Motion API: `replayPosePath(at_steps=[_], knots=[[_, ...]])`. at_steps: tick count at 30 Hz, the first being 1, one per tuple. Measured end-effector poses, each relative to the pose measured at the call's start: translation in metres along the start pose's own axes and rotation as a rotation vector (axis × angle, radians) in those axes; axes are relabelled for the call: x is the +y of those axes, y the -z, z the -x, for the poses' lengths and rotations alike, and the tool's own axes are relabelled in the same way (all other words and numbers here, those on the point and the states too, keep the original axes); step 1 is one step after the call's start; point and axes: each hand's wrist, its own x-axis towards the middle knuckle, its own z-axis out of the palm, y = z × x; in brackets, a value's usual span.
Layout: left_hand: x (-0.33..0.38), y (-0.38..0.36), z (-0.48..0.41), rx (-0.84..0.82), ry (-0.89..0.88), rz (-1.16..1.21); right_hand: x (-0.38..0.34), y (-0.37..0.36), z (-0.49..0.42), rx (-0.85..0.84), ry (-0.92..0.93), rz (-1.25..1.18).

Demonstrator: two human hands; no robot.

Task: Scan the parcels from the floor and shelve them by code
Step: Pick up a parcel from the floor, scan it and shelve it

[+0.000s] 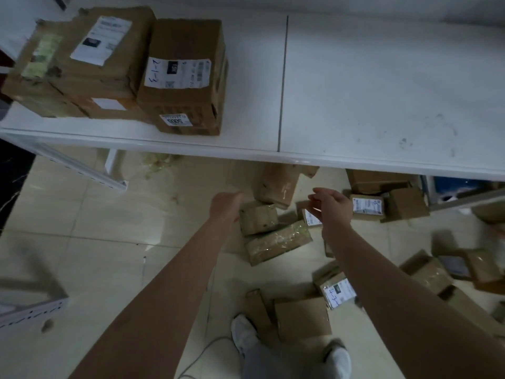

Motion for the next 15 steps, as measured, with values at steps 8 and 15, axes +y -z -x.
replayPosePath(at_steps=[8, 15], knots=[[-0.088, -0.072, 0.000, -0.143, -0.148, -0.643, 0.062, 0.083, -0.037, 0.043, -0.081, 0.025], [-0.180, -0.153, -0.065, -0.064, -0.273, -1.061, 0.148, 0.134, -0.104, 0.042, -0.161, -0.118]])
